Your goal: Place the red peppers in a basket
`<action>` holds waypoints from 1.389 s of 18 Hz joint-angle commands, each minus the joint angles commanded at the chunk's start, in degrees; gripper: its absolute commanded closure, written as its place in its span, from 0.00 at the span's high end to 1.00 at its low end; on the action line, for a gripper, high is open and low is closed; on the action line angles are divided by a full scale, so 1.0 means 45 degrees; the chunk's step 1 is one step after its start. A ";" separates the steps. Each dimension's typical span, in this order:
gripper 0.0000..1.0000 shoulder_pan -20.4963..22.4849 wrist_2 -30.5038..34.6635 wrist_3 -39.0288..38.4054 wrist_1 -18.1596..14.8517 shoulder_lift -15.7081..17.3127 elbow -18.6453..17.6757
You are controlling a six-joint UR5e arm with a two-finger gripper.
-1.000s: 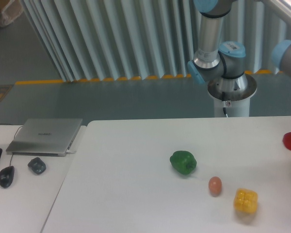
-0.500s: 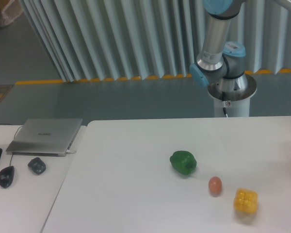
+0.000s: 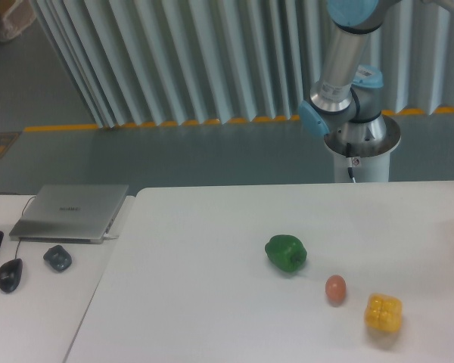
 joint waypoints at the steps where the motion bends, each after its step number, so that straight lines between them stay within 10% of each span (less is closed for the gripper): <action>1: 1.00 -0.0020 -0.0039 -0.0562 0.0330 0.0078 -0.0175; 25: 1.00 -0.3708 -0.2364 -0.6974 -0.0077 0.1230 -0.0859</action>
